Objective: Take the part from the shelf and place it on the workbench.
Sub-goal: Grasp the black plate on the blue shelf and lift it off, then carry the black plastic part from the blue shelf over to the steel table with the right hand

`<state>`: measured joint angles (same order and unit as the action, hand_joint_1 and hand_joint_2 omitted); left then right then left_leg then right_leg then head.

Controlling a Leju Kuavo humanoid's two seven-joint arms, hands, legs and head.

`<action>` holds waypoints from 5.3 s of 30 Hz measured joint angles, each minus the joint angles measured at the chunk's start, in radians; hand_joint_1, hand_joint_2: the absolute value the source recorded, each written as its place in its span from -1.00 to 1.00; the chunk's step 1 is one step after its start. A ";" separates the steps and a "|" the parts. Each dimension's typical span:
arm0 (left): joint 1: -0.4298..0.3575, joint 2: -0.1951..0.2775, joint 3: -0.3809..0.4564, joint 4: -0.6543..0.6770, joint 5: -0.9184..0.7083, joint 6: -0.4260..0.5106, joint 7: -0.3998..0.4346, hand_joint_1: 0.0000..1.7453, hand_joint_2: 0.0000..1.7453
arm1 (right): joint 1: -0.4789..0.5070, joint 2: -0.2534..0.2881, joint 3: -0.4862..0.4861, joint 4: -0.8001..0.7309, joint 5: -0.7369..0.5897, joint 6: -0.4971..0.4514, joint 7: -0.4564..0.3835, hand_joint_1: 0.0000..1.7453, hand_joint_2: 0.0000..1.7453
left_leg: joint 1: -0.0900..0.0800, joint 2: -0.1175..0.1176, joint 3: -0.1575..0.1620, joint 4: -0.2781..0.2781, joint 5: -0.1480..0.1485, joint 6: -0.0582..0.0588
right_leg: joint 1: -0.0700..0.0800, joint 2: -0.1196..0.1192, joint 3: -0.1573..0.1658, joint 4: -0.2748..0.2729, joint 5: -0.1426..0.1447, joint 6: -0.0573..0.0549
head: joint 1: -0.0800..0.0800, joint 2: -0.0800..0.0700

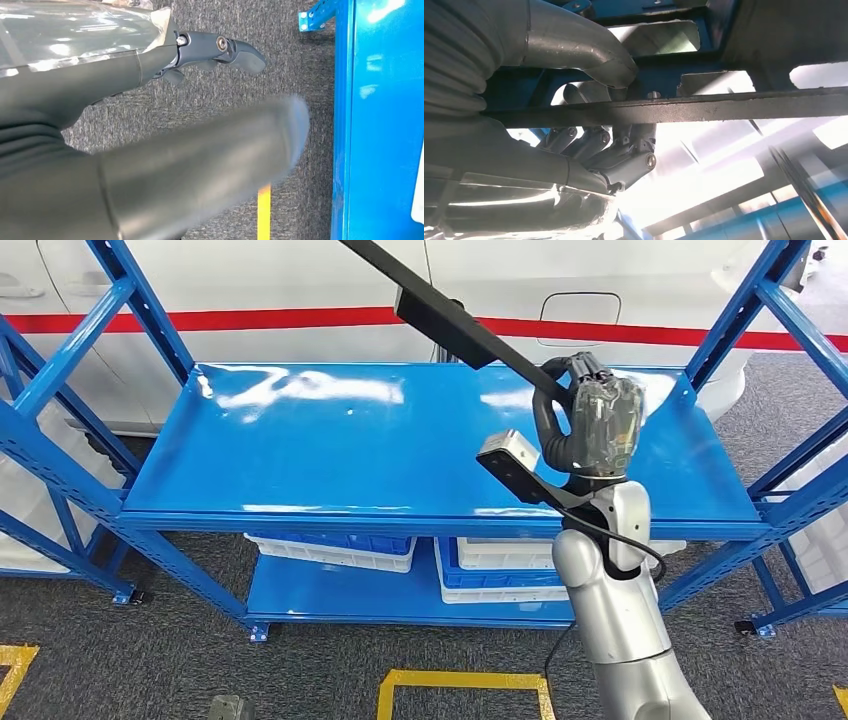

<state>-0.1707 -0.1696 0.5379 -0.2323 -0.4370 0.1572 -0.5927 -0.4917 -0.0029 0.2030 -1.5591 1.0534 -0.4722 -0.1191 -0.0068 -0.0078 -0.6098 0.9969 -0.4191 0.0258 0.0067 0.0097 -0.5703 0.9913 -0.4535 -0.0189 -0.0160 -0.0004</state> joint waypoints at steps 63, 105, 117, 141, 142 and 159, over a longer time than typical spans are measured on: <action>0.018 -0.007 0.073 0.001 0.059 -0.060 0.158 -1.00 1.00 | -0.110 -0.091 0.143 -0.026 -0.393 0.079 -0.036 1.00 1.00 | 0.018 0.001 0.010 -0.015 0.015 0.029 | -0.040 -0.006 -0.029 0.112 -0.047 0.074 | 0.008 0.000; 0.023 0.015 0.104 0.002 0.081 -0.062 0.171 -1.00 1.00 | -0.120 -0.062 0.151 0.066 -0.446 0.014 -0.101 1.00 1.00 | 0.023 0.005 -0.132 0.271 -0.142 -0.035 | -0.028 -0.015 0.002 -0.006 0.011 0.003 | 0.003 0.000; 0.022 0.018 0.116 0.002 0.082 -0.062 0.172 -1.00 1.00 | -0.133 -0.062 0.149 0.069 -0.453 0.007 -0.108 1.00 1.00 | 0.022 0.008 0.061 -0.005 -0.042 0.024 | -0.024 -0.013 -0.093 0.077 0.003 0.054 | 0.009 0.000; -0.015 0.017 0.115 0.002 0.049 -0.085 0.233 -1.00 1.00 | -0.101 -0.068 0.102 0.067 -0.367 0.029 -0.065 1.00 1.00 | 0.039 0.003 0.045 0.107 -0.068 -0.046 | -0.032 -0.014 -0.045 0.016 0.038 0.034 | 0.002 0.000; -0.017 0.017 0.115 0.002 0.049 -0.085 0.232 -1.00 1.00 | -0.101 -0.070 0.098 0.067 -0.372 0.031 -0.066 1.00 1.00 | 0.037 0.002 0.078 0.055 -0.081 -0.041 | -0.030 -0.015 -0.050 0.020 0.044 0.043 | 0.002 0.000; -0.011 0.011 0.116 0.002 0.061 -0.087 0.224 -1.00 1.00 | -0.109 -0.114 0.079 0.096 -0.446 0.048 -0.098 1.00 1.00 | 0.010 0.009 -0.088 0.006 0.095 0.001 | -0.010 -0.010 0.090 -0.004 -0.084 0.058 | 0.011 0.000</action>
<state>-0.1821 -0.1587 0.6539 -0.2299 -0.3763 0.0702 -0.3692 -0.6009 -0.1173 0.2821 -1.4634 0.6077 -0.4241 -0.2174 0.0031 0.0013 -0.6974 1.0032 -0.3238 0.0266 -0.0034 -0.0005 -0.4802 0.9873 -0.5377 0.0390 -0.0046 -0.0002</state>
